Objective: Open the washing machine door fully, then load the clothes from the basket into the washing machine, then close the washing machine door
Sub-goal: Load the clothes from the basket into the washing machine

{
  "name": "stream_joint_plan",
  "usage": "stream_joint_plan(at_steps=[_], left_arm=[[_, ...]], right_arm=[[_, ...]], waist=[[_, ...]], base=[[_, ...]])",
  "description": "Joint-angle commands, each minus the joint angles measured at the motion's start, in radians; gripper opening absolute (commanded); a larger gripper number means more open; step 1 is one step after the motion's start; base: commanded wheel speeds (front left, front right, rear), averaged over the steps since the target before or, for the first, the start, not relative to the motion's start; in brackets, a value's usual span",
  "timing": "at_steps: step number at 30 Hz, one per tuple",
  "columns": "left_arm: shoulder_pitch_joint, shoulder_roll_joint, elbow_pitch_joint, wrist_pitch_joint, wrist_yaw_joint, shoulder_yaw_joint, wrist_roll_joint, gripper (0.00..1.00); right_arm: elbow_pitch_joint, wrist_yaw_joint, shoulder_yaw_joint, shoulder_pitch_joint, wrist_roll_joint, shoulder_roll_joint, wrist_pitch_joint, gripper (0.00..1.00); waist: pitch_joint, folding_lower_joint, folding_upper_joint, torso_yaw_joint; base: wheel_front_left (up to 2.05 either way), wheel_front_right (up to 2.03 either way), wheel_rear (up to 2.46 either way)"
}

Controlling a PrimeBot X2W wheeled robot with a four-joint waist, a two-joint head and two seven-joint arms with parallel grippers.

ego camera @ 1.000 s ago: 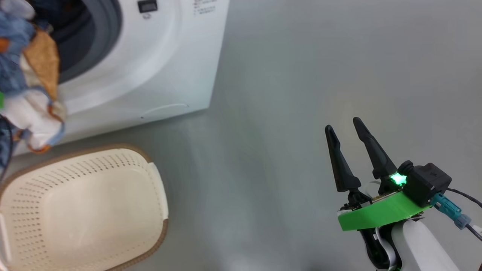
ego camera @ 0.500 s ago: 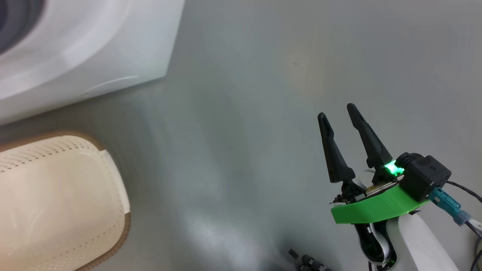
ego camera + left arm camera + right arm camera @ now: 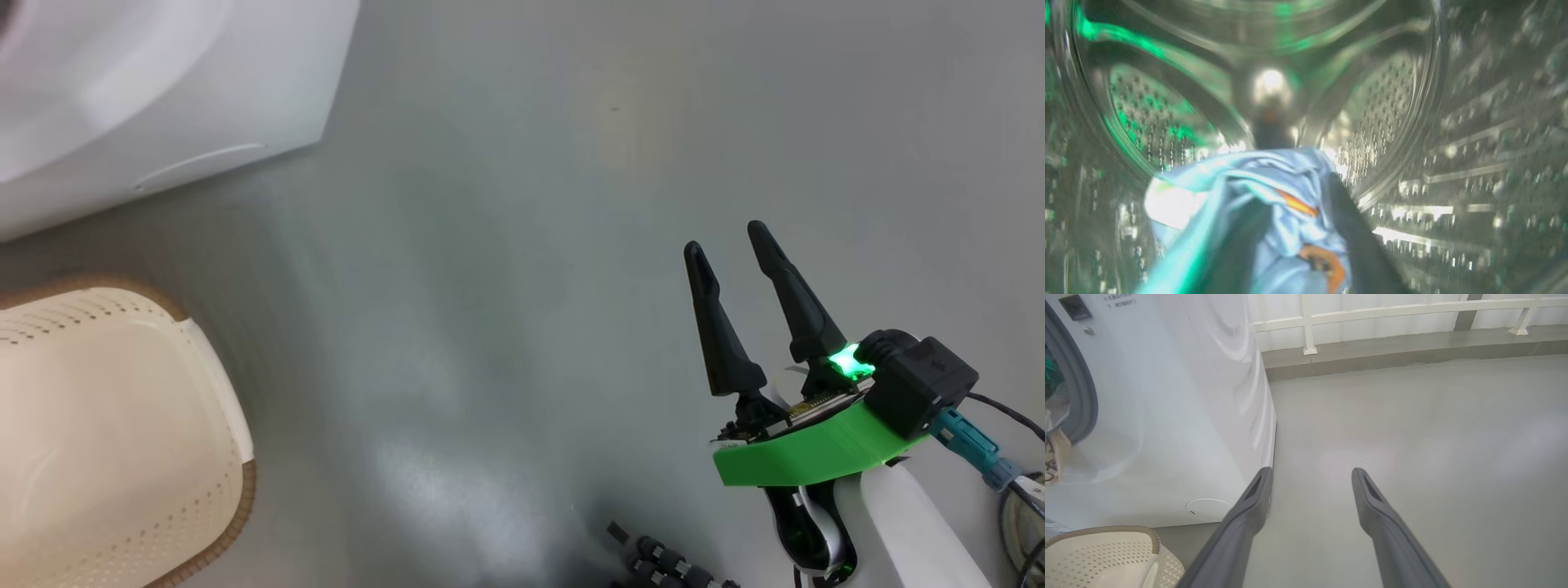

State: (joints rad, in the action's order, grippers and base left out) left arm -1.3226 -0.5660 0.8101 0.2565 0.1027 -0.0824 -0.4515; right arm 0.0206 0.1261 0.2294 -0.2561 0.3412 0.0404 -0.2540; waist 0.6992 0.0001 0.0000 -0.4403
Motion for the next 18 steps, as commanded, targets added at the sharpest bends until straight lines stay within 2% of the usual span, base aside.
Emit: stream_joint_plan(at_steps=[1,8,18], left_arm=[[0.013,-0.042,-0.005,0.0,0.004,0.005,0.007,1.0],[0.005,-0.003,0.182,-0.091,0.022,-0.071,-0.002,1.0],[0.067,0.035,0.248,-0.06,0.028,-0.15,-0.066,1.0]], right_arm=[[-0.015,0.005,0.024,0.015,0.004,0.01,-0.008,1.0],[-0.002,0.005,0.021,0.011,-0.004,0.01,-0.008,1.0],[0.033,0.005,0.021,-0.01,-0.005,0.01,-0.008,1.0]], waist=[[-0.01,-0.0001,0.0,0.008],[-0.045,-0.0001,0.0,0.038],[-0.136,-0.0001,0.0,0.08]], base=[[0.0,0.0,0.0],[0.0,0.0,0.0],[0.0,0.0,0.0]])
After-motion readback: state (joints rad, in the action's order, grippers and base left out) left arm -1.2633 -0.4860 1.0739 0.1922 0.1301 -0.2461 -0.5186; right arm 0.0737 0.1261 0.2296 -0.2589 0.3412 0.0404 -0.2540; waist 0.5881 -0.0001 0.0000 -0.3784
